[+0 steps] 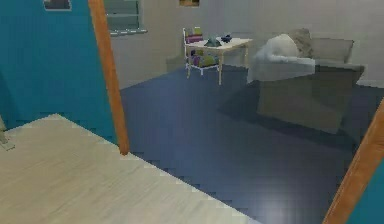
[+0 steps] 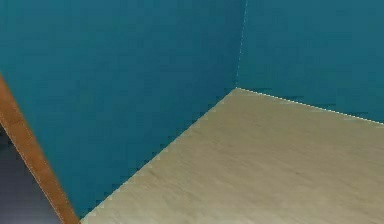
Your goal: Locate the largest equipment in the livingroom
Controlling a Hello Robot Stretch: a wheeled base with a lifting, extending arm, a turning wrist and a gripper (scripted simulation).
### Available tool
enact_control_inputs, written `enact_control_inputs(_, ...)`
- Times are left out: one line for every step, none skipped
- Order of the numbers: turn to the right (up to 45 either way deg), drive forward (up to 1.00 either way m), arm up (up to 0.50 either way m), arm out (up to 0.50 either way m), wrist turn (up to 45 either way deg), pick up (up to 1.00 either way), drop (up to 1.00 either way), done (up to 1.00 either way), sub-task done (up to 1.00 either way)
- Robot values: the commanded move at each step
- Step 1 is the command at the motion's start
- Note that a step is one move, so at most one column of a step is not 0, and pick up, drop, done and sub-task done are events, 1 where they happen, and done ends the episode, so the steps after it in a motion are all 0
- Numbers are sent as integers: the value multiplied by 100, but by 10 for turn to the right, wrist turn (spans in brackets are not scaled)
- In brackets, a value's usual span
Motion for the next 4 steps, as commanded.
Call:
enact_control_inputs(0, 85, 0, 0, 0, 0, 0, 0, 0)
enact_control_inputs(330, 0, 0, 0, 0, 0, 0, 0, 0)
enact_control_inputs(0, 70, 0, 0, 0, 0, 0, 0, 0)
enact_control_inputs(420, 0, 0, 0, 0, 0, 0, 0, 0)
